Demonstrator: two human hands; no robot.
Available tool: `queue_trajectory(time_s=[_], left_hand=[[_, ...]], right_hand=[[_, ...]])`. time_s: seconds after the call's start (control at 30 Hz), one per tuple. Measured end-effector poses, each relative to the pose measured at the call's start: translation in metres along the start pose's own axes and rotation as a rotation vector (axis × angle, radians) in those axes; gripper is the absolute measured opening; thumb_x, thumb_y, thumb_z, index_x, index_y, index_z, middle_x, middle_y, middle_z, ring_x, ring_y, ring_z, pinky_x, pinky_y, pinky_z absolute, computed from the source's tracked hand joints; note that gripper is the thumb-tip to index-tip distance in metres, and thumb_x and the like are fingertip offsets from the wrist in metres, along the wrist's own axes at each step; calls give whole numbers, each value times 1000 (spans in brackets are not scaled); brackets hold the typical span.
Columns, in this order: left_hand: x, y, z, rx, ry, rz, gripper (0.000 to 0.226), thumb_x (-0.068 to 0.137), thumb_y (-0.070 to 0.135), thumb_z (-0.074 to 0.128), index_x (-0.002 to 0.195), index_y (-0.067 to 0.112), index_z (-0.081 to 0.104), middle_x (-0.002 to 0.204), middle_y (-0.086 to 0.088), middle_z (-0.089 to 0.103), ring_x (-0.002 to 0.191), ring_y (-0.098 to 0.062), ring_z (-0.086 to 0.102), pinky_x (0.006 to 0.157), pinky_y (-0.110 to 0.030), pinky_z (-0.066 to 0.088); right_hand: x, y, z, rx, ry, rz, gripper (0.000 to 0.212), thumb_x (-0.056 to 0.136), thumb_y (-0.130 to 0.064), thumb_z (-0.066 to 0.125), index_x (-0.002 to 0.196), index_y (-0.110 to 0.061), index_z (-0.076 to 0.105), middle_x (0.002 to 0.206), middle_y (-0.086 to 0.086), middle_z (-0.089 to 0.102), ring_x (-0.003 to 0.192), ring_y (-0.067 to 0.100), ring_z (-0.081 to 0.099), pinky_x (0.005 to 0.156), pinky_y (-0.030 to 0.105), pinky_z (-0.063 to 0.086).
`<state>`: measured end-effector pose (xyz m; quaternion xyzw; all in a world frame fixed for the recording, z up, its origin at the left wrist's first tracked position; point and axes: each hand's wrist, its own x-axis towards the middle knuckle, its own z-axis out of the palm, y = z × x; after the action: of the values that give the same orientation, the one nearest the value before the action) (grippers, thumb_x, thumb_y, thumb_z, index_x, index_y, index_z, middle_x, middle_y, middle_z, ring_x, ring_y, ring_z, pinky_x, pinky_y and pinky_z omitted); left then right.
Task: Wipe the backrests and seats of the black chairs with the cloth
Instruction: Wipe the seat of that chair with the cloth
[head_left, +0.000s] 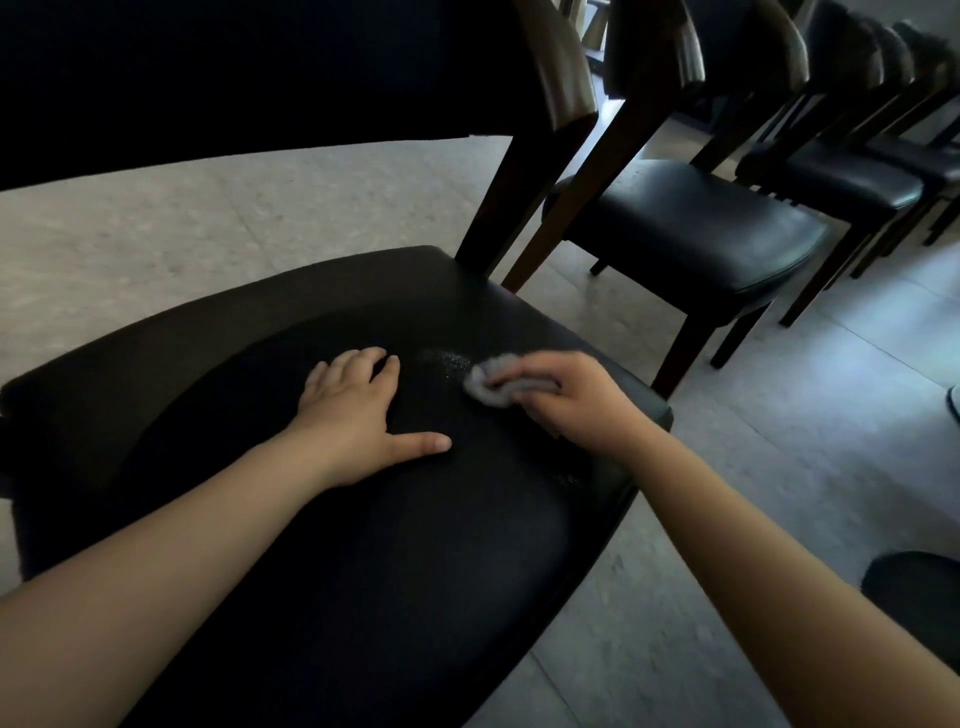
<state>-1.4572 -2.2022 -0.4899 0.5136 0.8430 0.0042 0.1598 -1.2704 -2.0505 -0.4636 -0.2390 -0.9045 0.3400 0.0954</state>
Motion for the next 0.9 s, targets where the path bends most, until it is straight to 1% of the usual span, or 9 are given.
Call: queue_trajectory(time_s=[0.07,0.17,0.27,0.33,0.5,0.63,0.73,0.8,0.9], left_hand=[[0,0,0,-6,0,2,115,71,86,39,157,19,3,163,-3,-3,150,-23,-7,122,-46,-1],[-1,1,-1,-18,-7,5,116,70,86,38,157,18,3,163,-2,-3,150,-23,-7,122,-46,-1],[-4,2,-2,-29,10,3,114,72,85,41,157,18,4,163,-3,-1,150,-23,-5,122,-45,0],[-5,2,-3,-33,21,6,114,72,85,41,157,18,5,163,-3,0,150,-23,-3,122,-44,1],[-6,1,-1,-52,43,11,112,73,84,42,156,18,8,163,-3,3,150,-23,0,122,-43,3],[-9,2,-1,-63,53,14,110,74,84,41,156,19,7,163,-3,3,150,-22,-1,122,-43,2],[-9,3,-2,-66,55,15,110,75,84,39,156,18,7,163,-3,2,150,-22,-1,122,-43,1],[-10,3,-4,-70,57,20,109,75,83,40,156,18,8,163,-4,3,150,-22,-1,122,-42,2],[-18,2,-11,-217,71,45,107,75,77,51,156,18,13,162,0,9,149,-20,8,122,-39,12]], right_hand=[[-40,-7,-14,84,-47,18,35,93,-9,59,103,-42,68,105,-27,64,102,-8,58,91,16,47],[-52,-6,-34,143,126,18,35,94,-13,59,103,-46,67,106,-24,66,102,-3,60,87,19,50],[-11,3,-35,16,334,7,30,96,-13,56,116,-34,67,120,-10,65,109,2,58,93,22,46],[29,16,-24,-63,376,58,33,98,-14,54,128,-24,62,131,-2,61,120,12,54,101,27,42],[65,39,8,-277,270,157,37,98,-23,51,134,-32,56,140,-1,54,129,21,49,108,41,40],[0,17,1,-222,100,-26,40,97,-10,52,127,-35,61,130,-13,58,123,9,51,106,30,41],[-57,-3,-11,-51,-56,-1,41,93,-3,58,115,-35,70,119,-25,61,116,-5,55,98,12,43],[-65,-6,-21,37,-24,26,41,92,0,58,113,-33,71,115,-22,65,112,-6,57,97,11,44],[-32,-2,-28,-30,195,2,39,93,-1,57,116,-30,70,117,-17,66,112,-2,58,101,20,44]])
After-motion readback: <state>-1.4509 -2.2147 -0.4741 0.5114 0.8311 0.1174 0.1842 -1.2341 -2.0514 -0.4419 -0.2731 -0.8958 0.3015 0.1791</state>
